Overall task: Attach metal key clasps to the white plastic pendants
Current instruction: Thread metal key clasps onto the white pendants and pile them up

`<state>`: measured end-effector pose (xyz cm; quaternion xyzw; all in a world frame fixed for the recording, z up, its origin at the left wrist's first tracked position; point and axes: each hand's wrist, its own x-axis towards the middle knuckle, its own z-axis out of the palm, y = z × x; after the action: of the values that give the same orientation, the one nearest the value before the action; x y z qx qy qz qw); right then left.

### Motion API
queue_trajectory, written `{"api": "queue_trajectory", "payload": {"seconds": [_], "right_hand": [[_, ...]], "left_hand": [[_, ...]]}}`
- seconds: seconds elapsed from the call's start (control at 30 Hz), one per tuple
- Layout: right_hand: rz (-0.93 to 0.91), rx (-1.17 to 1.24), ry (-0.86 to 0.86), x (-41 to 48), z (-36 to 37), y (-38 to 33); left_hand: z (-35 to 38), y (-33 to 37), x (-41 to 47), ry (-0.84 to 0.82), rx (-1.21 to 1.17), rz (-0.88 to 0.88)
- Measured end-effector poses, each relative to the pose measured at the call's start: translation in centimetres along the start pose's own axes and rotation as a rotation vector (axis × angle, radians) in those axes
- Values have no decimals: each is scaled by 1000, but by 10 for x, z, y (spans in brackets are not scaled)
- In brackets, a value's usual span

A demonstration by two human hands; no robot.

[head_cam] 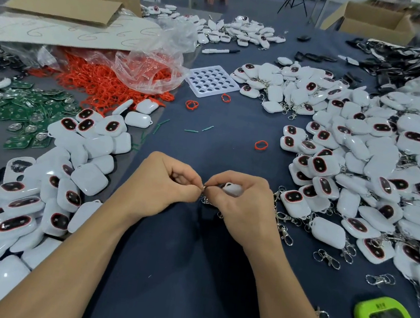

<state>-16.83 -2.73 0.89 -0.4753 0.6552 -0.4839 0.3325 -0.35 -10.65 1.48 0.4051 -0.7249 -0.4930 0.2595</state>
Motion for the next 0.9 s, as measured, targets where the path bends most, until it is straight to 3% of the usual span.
{"api": "queue_trajectory", "payload": {"seconds": [0.23,0.57,0.8,0.9], "right_hand": [[-38,1,-63,-2,-1,1],[-49,7,-42,-2,-1,0],[-68,-4,-57,-2,-2,0],[-62,37,-35,-3,0,-1]], "left_hand": [[-4,1,-1,-89,24,20],[-2,4,-3,-87,15,40],[5,3,-4,-21,-27,7],[9,5,-3,100,-43,13]]}}
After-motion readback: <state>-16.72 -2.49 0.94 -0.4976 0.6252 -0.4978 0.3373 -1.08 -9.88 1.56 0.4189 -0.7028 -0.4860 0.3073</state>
